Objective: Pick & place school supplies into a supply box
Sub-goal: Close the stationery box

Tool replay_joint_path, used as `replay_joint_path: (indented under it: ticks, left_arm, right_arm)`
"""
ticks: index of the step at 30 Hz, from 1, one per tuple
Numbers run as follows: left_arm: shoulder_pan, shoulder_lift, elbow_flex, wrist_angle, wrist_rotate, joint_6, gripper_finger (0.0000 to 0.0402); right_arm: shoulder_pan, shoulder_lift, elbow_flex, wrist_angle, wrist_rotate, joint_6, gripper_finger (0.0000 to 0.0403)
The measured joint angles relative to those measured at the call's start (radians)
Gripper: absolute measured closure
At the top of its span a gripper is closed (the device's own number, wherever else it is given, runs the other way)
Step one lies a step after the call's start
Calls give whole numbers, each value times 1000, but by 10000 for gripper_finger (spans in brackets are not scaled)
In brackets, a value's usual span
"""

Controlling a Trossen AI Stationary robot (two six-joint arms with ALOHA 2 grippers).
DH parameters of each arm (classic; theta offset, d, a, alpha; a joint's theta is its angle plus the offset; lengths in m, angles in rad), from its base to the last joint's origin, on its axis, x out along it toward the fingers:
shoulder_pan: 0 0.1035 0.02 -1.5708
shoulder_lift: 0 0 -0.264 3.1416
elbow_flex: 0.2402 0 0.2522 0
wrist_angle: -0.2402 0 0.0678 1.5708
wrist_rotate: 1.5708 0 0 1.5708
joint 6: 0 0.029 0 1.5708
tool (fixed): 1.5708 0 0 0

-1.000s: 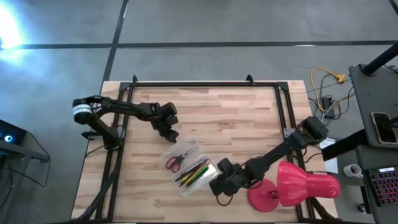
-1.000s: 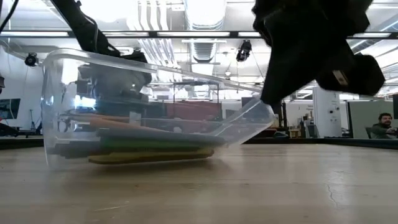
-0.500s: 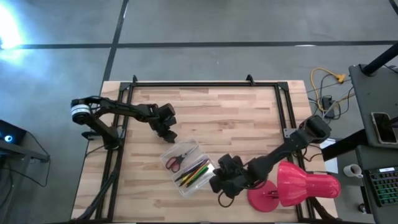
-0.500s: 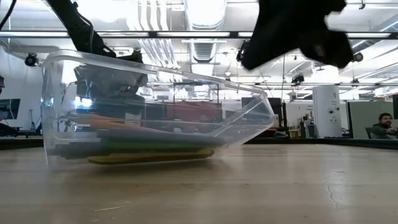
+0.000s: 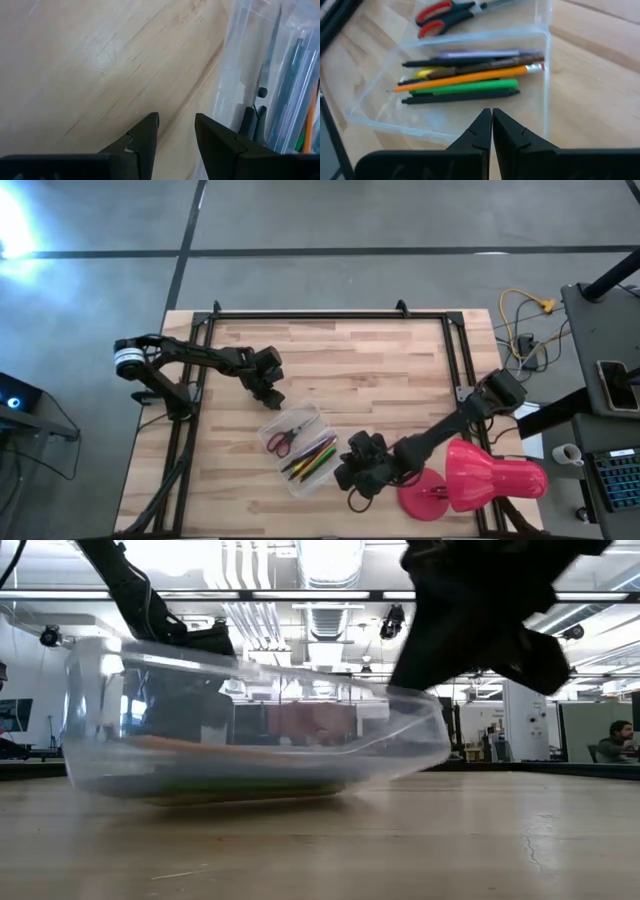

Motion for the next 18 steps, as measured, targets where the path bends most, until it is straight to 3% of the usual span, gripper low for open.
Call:
replay_joint_path:
  ticks: [10,18]
  left_arm:
    - [0,0,24,-19,2,-1,280]
    - [-5,2,44,-30,7,-27,280]
  right_arm:
    - [44,0,-125,110,-5,106,394]
    - [43,0,-148,140,-7,101,394]
